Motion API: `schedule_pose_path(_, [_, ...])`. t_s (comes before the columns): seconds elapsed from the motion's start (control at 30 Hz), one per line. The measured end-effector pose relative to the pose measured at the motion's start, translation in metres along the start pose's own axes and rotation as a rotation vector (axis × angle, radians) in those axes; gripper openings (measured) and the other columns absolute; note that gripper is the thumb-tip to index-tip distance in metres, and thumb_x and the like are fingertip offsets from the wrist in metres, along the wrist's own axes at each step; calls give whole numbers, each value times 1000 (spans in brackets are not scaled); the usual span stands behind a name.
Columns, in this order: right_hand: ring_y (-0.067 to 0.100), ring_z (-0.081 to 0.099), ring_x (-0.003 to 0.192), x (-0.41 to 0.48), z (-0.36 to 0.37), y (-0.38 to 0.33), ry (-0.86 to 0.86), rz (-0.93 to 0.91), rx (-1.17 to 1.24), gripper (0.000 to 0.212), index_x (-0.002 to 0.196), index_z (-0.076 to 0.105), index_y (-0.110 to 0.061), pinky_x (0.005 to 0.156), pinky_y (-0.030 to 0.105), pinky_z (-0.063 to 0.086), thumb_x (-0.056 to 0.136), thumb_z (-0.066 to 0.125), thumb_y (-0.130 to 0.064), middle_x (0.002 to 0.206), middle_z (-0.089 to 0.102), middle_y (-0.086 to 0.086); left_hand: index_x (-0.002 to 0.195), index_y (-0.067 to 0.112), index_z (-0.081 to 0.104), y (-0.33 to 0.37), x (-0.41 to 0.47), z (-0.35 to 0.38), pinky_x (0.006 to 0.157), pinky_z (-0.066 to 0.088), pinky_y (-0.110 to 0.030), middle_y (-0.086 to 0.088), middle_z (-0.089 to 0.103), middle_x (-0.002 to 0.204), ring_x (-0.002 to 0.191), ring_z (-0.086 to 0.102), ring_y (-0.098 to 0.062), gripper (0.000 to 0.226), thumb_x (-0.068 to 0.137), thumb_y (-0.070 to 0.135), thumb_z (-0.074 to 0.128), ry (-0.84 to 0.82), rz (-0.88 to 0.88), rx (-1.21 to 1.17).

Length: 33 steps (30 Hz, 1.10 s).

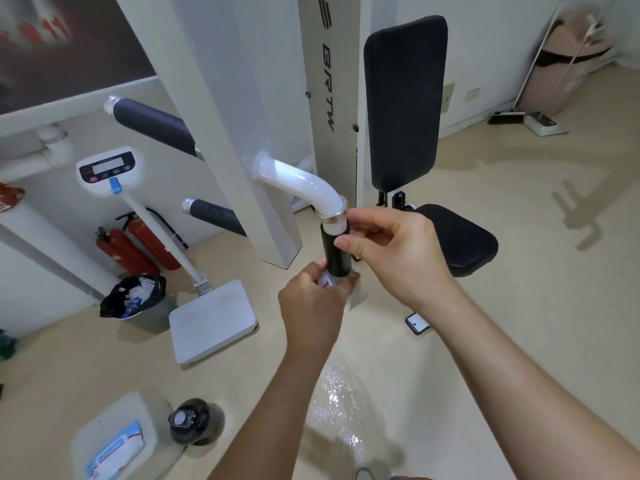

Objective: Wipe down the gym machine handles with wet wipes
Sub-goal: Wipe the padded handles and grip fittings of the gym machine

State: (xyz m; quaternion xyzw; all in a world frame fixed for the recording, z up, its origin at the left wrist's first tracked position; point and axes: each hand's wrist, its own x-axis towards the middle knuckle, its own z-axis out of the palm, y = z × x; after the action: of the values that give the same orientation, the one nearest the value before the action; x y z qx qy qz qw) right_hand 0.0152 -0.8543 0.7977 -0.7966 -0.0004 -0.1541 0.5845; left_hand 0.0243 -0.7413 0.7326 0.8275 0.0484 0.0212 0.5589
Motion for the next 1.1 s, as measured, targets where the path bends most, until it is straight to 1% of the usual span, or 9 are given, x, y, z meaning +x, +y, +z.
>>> schedule_pose_path(0.33, [8, 62, 71, 0, 3, 8, 39, 34, 12, 25, 94, 74, -22, 78, 22, 55, 75, 77, -6, 76, 69, -16, 85, 14, 69, -26, 0, 14, 47, 36, -4, 10, 59, 61, 50, 56, 14, 7, 80, 16, 73, -86, -51, 16])
schedule_pose_path(0.5, [2, 61, 69, -1, 4, 13, 90, 44, 85, 22, 92, 72, -21, 75, 16, 52, 77, 75, -5, 79, 70, -10, 70, 22, 69, -55, 0, 13, 56, 40, -19, 5, 65, 63, 71, 64, -16, 11, 81, 20, 65, -108, -105, 222])
schedule_pose_path(0.6, [7, 64, 78, -13, 0, 34, 166, 111, -57, 12, 91, 71, -23, 75, 21, 52, 85, 68, -14, 85, 71, -9, 69, 26, 70, -60, -15, -2, 61, 44, -16, 7, 69, 67, 68, 63, -11, 19, 83, 16, 65, -29, -124, 67])
schedule_pose_path(0.67, [11, 65, 84, -37, 1, 50, 79, 280, -70, 7, 91, 70, -25, 80, 29, 53, 88, 64, -21, 90, 72, -4, 78, 22, 72, -49, -26, -11, 64, 47, -14, 5, 71, 72, 67, 63, -6, 16, 85, 11, 63, -17, -123, -98])
schedule_pose_path(0.8, [14, 66, 81, -85, 25, 57, -171, 499, 285, 20, 94, 75, -23, 82, 34, 55, 92, 59, -12, 89, 76, 0, 91, 25, 72, -33, -42, -8, 71, 54, -22, -2, 74, 85, 78, 70, -15, 20, 88, 8, 61, -137, -121, -231])
schedule_pose_path(0.9, [12, 68, 74, -78, 27, 63, 142, 487, 307, 16, 89, 76, -18, 78, 36, 57, 87, 64, -8, 81, 76, 2, 93, 26, 68, -31, -46, -14, 67, 49, -12, 6, 71, 89, 81, 67, -8, 15, 87, 12, 64, -96, -66, -162])
schedule_pose_path(0.97, [1, 64, 69, -75, 37, 59, 310, 386, 222, 19, 96, 75, -22, 75, 20, 53, 90, 61, -11, 74, 73, -16, 87, 24, 62, -32, -48, -23, 59, 45, -8, 12, 66, 84, 75, 63, -2, 15, 84, 11, 68, -16, -38, -126])
schedule_pose_path(1.03, [-4, 58, 66, -84, 58, 45, 333, 206, 59, 27, 114, 69, -21, 67, 8, 44, 94, 54, -13, 73, 66, -27, 87, 26, 57, -32, -47, -31, 58, 47, -12, 15, 64, 83, 72, 62, 0, 20, 82, 12, 70, 20, -31, -117])
schedule_pose_path(1.1, [-2, 60, 75, -94, 79, 48, 239, 130, -66, 33, 125, 61, -24, 68, 12, 45, 97, 45, -15, 88, 67, -22, 89, 30, 57, -31, -46, -35, 61, 49, -12, 19, 64, 83, 72, 62, 1, 21, 82, 14, 70, 25, -8, -76])
